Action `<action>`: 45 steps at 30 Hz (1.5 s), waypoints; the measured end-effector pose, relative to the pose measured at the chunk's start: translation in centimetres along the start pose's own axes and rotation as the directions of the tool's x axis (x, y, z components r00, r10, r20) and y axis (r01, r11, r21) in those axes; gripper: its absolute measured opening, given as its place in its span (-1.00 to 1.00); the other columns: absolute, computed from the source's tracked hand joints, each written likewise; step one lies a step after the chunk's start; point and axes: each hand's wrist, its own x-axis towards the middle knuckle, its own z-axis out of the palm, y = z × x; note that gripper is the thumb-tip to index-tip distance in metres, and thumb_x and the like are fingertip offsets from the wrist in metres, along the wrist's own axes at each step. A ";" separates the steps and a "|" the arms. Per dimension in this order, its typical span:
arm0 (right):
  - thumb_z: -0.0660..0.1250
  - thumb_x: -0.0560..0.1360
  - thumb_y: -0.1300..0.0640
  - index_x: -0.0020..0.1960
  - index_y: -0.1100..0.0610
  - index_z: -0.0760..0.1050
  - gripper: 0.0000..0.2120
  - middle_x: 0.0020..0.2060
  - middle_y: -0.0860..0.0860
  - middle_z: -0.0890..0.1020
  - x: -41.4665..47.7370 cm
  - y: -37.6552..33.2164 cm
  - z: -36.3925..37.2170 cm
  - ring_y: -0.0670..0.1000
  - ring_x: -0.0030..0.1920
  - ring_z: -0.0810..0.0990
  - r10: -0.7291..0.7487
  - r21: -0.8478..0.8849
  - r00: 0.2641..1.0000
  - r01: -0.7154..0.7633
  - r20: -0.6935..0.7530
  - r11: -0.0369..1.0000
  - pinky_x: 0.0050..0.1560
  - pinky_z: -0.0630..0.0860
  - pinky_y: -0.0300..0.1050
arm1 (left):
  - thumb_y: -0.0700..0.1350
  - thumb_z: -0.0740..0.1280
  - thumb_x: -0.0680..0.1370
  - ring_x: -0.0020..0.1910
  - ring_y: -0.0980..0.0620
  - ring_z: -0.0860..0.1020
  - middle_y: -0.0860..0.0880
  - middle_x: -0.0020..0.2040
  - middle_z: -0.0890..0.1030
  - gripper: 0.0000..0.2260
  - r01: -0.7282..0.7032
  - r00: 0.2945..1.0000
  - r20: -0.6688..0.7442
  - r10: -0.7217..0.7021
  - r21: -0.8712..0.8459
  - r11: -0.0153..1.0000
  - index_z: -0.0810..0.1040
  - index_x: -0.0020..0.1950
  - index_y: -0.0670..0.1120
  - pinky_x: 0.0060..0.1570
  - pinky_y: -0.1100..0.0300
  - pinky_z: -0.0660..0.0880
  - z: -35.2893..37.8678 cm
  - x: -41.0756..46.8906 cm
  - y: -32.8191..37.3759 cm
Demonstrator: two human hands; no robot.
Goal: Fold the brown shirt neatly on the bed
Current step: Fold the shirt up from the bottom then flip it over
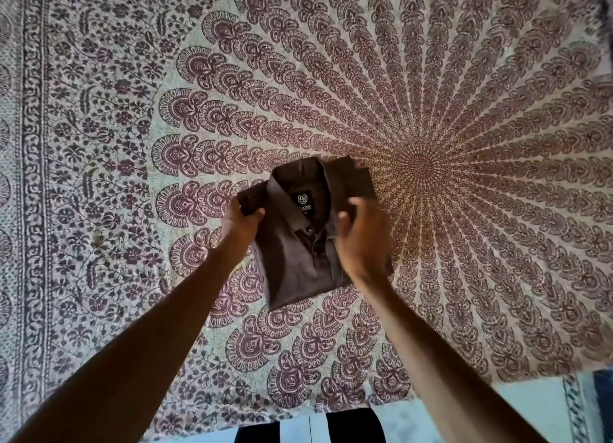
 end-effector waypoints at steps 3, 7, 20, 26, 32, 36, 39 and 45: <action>0.32 0.54 -0.05 0.36 0.15 0.40 -0.54 0.17 0.09 0.61 3.2 5.1 0.0 0.08 0.13 0.59 0.206 0.132 0.969 -0.224 0.135 0.966 0.16 0.51 -0.06 | -0.16 0.44 0.46 0.08 -0.09 0.58 -0.05 0.10 0.60 -0.62 -0.079 0.995 -0.052 0.081 0.047 0.996 0.47 0.25 -0.06 0.10 0.01 0.55 -0.4 0.9 1.8; 0.41 0.44 -0.11 0.19 0.15 0.58 -0.56 0.00 0.10 0.70 4.9 6.1 0.5 0.05 -0.02 0.66 0.237 0.326 0.938 -0.313 0.252 0.892 0.01 0.58 -0.03 | -0.07 0.47 0.44 0.10 -0.09 0.56 -0.08 0.14 0.59 -0.53 -0.125 0.990 -0.037 0.139 0.257 0.958 0.42 0.30 -0.08 0.09 0.00 0.54 -1.5 2.9 4.4; 0.34 0.56 0.09 -0.35 0.06 0.34 -0.66 -0.50 -0.10 0.36 10.5 3.6 1.8 -0.12 -0.47 0.25 0.184 0.423 0.967 -0.243 0.175 0.873 -0.48 0.14 -0.24 | -0.10 0.34 0.56 -0.13 0.01 0.50 -0.11 -0.05 0.61 -0.80 -0.165 0.903 -0.367 0.224 0.184 0.969 0.54 0.10 -0.20 -0.19 0.18 0.43 0.3 1.4 6.0; 0.20 0.62 0.04 0.06 0.17 0.52 -0.78 -0.28 0.07 0.58 11.0 3.8 4.0 0.10 -0.30 0.49 0.032 0.224 0.991 -0.061 0.129 0.973 -0.30 0.22 -0.13 | -0.12 0.24 0.61 -0.13 0.00 0.47 -0.09 -0.08 0.53 -0.87 -0.159 0.923 -0.312 0.224 0.222 0.962 0.46 0.12 -0.13 -0.19 0.20 0.35 0.4 3.3 5.7; 0.15 0.64 0.00 -0.25 0.09 0.37 -0.69 -0.43 -0.09 0.39 12.0 3.2 4.7 -0.04 -0.42 0.36 0.171 0.268 0.972 -0.210 0.162 0.940 -0.36 0.18 -0.09 | -0.06 0.21 0.62 0.15 -0.15 0.54 -0.21 0.16 0.59 -0.75 -0.043 0.913 -0.389 0.125 0.213 0.976 0.47 0.24 -0.15 -0.02 0.14 0.40 0.3 4.3 6.0; 0.17 0.61 -0.05 -0.28 0.11 0.43 -0.64 -0.33 0.04 0.56 12.5 3.5 4.5 0.14 -0.25 0.56 0.233 0.081 0.942 -0.258 0.242 0.963 -0.31 0.27 -0.12 | -0.01 0.29 0.58 -0.02 -0.05 0.51 -0.11 0.06 0.59 -0.75 -0.055 0.925 -0.367 0.102 0.137 0.989 0.50 0.19 -0.11 -0.09 0.20 0.37 0.2 4.7 5.6; 0.18 0.58 -0.10 -0.09 0.17 0.59 -0.62 -0.15 0.14 0.67 13.2 3.1 4.2 0.20 -0.11 0.64 0.242 -0.061 0.934 -0.234 0.264 0.970 -0.25 0.33 -0.12 | -0.08 0.31 0.57 -0.23 0.05 0.49 -0.02 -0.11 0.56 -0.85 -0.121 0.924 -0.353 0.149 0.100 0.988 0.47 0.12 -0.05 -0.25 0.22 0.38 0.1 5.2 5.6; 0.24 0.58 -0.01 -0.21 0.19 0.51 -0.68 -0.35 0.05 0.55 13.1 3.3 4.0 0.12 -0.29 0.53 0.235 0.023 0.919 -0.255 0.317 0.967 -0.28 0.26 -0.10 | -0.04 0.34 0.55 -0.11 0.02 0.53 -0.03 0.01 0.57 -0.80 -0.085 0.957 -0.275 0.090 0.030 0.996 0.44 0.13 -0.01 -0.38 0.31 0.42 0.1 5.4 5.4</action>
